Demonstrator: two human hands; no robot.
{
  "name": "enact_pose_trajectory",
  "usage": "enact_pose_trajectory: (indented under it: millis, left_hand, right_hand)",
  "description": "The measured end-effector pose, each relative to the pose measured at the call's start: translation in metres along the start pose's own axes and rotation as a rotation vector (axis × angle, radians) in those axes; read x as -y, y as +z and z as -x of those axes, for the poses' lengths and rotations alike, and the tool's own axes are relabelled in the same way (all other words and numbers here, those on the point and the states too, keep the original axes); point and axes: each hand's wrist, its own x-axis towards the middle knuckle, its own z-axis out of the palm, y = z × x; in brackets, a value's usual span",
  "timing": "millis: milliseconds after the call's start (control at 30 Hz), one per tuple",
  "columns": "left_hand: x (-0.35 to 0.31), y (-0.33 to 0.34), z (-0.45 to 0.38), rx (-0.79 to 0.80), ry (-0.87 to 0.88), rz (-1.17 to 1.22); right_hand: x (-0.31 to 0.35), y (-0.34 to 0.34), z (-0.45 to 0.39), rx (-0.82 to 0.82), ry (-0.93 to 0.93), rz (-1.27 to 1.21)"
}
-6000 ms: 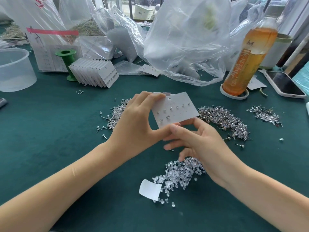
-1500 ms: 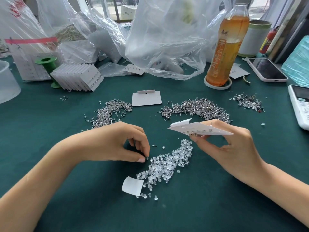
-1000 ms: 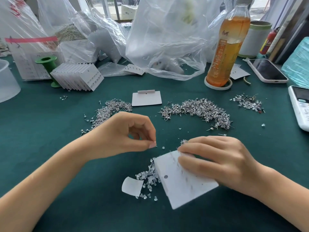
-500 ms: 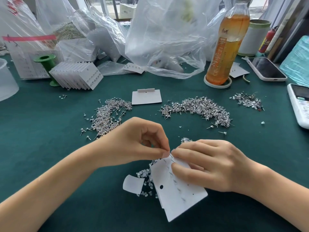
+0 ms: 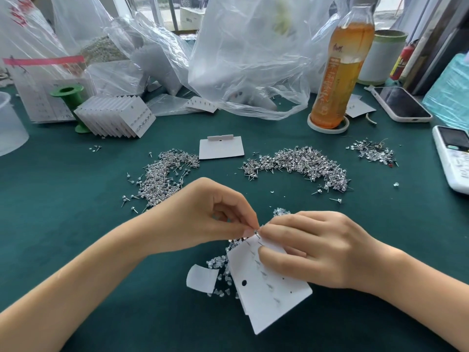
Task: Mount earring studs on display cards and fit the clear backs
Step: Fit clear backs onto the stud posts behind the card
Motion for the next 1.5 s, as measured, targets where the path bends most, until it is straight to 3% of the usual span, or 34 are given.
enact_pose_trajectory:
  millis: [1067, 1267, 1500]
  left_hand:
    - [0.0001, 0.006, 0.0009, -0.025, -0.029, -0.163]
    - [-0.0001, 0.0077, -0.0001, -0.024, -0.034, -0.12]
    - [0.0004, 0.005, -0.0002, -0.084, -0.107, 0.135]
  right_hand:
    - [0.0012, -0.0008, -0.0004, 0.068, 0.042, -0.023]
    - [0.0005, -0.0001, 0.0001, 0.062, 0.046, -0.01]
    - [0.0, -0.0027, -0.0026, 0.071, 0.062, 0.025]
